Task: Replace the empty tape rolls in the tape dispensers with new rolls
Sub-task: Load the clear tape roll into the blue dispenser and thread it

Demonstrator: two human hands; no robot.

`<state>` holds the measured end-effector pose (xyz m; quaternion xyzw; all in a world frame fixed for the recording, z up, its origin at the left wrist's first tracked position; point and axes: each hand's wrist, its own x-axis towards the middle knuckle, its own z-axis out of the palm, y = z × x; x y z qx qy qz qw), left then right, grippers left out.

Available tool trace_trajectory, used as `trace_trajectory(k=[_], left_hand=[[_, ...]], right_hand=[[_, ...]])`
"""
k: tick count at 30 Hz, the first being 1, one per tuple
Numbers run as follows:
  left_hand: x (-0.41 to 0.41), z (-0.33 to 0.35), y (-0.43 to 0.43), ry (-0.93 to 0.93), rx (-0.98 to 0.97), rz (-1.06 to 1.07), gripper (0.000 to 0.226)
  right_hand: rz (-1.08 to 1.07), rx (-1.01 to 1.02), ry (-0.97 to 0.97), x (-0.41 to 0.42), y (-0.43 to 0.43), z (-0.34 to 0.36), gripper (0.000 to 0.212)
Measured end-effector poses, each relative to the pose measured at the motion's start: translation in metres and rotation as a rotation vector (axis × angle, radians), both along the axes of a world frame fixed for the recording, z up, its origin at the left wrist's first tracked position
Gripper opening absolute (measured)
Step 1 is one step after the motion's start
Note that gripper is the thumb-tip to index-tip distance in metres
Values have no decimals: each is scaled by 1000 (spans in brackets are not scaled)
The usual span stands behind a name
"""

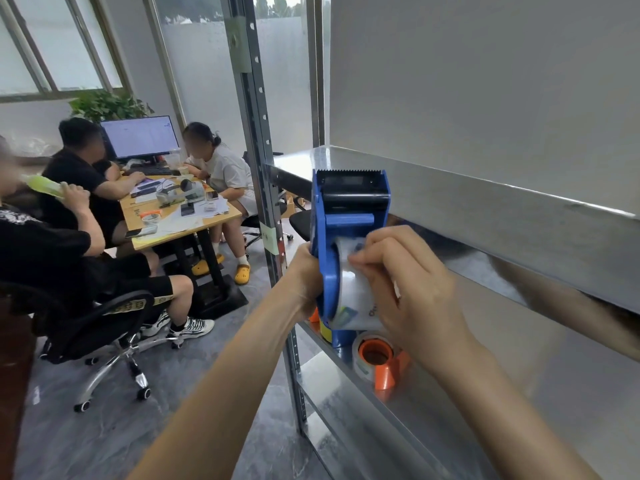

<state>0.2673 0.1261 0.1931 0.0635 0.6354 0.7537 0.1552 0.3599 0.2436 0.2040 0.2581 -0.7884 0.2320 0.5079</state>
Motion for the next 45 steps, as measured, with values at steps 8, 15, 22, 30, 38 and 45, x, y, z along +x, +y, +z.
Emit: trace_trajectory(k=[8,15,22,30,38,45], left_hand=[[2,-6,3,-72,27,9,34],[-10,-21,3,-105,26,25,26],[-2,-12,0,-95,25,49,29],[-2,-10,-2,-94,11,18,41],[7,-4,0,-99,4,62,36],[12,0,-2,-112,11,19,42]], right_hand=[[-44,79,174,-3,-4,-1,21],[-47,7,204,5,-8,19,18],[81,-76,-68,7,2,43,12],[267,-356,-493,13,14,60,42],[301,-325,-479,16,5,73,33],[346,-225,-328,19,-1,72,22]])
